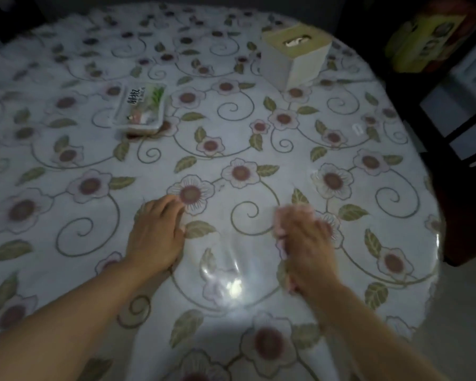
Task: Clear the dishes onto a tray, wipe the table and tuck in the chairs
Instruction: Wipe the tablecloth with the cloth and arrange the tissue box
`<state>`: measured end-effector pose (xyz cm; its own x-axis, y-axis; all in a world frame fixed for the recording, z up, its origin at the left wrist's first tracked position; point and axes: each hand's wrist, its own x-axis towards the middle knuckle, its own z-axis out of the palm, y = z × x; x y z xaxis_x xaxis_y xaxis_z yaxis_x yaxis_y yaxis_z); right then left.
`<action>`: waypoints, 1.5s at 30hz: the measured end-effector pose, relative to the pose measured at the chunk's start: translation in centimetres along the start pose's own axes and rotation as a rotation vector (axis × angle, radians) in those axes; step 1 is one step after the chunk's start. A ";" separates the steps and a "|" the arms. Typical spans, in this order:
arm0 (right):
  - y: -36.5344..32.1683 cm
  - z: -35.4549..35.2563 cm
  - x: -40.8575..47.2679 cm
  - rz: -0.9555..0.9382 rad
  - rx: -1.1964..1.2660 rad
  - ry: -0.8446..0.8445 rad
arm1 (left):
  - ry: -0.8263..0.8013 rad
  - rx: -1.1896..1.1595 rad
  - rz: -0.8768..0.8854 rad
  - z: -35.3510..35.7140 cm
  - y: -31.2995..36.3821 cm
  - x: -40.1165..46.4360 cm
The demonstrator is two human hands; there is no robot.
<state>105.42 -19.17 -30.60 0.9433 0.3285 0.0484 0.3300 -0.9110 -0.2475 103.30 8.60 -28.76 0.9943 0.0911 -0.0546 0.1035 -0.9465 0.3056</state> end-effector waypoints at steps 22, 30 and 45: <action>-5.9 2.9 21.8 0.267 0.087 0.125 | 0.136 -0.121 0.000 -0.4 -6.2 12.4; -12.4 5.1 14.8 -0.465 0.084 -0.083 | 0.135 -0.154 -0.003 -1.0 -5.8 14.2; -5.0 4.2 22.3 -0.028 0.219 0.111 | 0.025 -0.083 -0.024 0.2 -0.1 19.0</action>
<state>124.64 -6.26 -32.30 0.9363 0.3120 0.1613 0.3512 -0.8220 -0.4483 122.15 10.37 -29.98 0.9917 0.1223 -0.0399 0.1282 -0.9149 0.3827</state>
